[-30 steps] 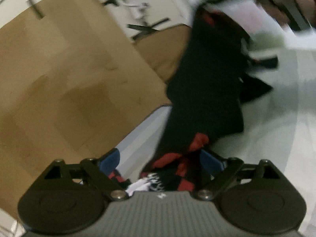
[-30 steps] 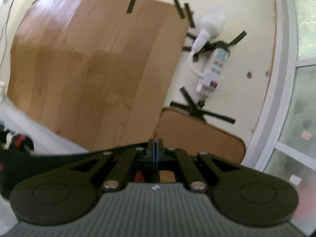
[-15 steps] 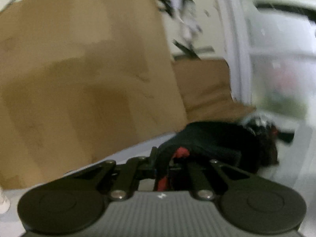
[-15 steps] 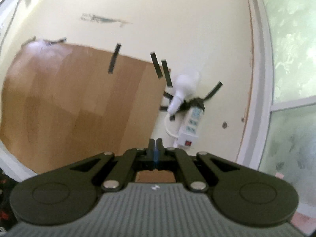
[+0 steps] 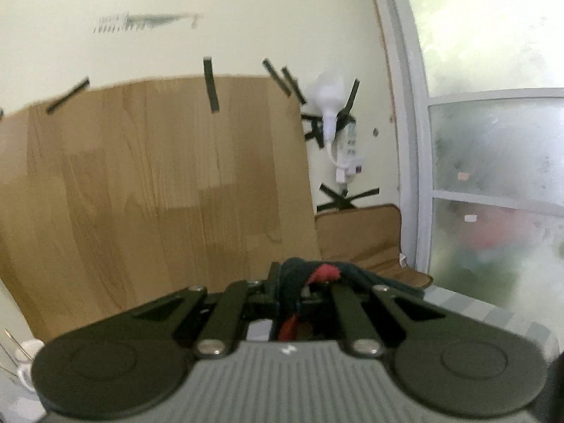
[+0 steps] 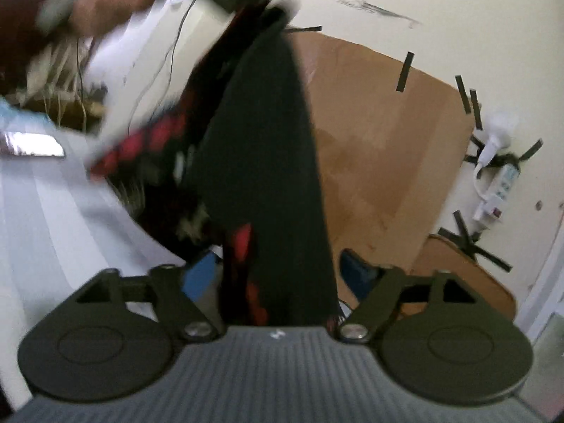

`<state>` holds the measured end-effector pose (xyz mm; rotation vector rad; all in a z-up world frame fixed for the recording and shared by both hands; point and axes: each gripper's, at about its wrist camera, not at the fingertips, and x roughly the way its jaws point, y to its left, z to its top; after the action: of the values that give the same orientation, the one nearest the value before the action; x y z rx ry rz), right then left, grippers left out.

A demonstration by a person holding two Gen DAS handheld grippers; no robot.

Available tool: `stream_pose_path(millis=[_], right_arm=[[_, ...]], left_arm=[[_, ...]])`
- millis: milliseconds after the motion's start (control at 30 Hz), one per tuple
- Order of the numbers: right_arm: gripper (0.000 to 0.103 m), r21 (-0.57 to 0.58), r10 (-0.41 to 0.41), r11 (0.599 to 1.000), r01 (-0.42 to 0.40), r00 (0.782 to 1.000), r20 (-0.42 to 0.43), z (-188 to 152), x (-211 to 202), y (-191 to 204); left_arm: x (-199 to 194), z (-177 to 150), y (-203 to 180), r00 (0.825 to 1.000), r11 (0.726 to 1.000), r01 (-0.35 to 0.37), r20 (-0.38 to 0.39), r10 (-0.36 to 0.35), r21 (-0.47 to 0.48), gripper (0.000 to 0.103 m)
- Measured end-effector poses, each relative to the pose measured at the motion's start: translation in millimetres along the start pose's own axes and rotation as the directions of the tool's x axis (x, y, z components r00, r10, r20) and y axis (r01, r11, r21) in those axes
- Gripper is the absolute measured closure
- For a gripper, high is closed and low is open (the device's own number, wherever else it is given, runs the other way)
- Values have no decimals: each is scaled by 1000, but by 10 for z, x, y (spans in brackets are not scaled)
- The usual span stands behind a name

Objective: Fold small clothes

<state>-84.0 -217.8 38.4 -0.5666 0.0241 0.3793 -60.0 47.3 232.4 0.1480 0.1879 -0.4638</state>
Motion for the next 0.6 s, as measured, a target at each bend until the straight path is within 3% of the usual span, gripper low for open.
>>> stream_pose_path(millis=[67,100,133,200,267,300,367,400,467,500,600], right_arm=[[19,-10,-10,1000,10,999,-37,-56,110,52],[32,9,12,1000,-12,998,-56,-49,146,8],[60,59,52,997,-48,996,-70,-4,142,-100],[75,215,145,968,-128,988,-61,126,15,-396],[71,313,226,925,-214,974,-2,229,-143,-652],[66,321,234,919,-228,972,19,278,-210,-730],[66,312,210,928,-206,977,22,348,-264,-776],[70,319,222,923,-216,975,17,371,-262,-793],[90,333,243,913,-235,970,19,399,-259,-804],[94,332,226,918,-217,974,12,411,-246,-792],[94,273,36,961,-36,999,3,546,-316,-732]], left_arm=[[-145,41,-60,1000,1000,-9,17,9,25,97],[-195,59,-80,1000,999,-16,24,15,41,97],[-257,67,-91,999,998,-25,29,24,54,97],[-367,61,-89,998,996,-50,38,47,73,97],[-443,42,-74,996,993,-84,42,80,86,97],[-476,37,-47,995,992,-92,38,89,81,97],[-530,42,-7,996,994,-88,34,86,65,97],[-558,42,-4,996,994,-88,37,86,65,97],[-619,42,3,995,993,-95,50,92,68,97],[-642,43,2,994,993,-97,54,94,68,97],[-689,61,-14,992,989,-121,53,117,81,97]])
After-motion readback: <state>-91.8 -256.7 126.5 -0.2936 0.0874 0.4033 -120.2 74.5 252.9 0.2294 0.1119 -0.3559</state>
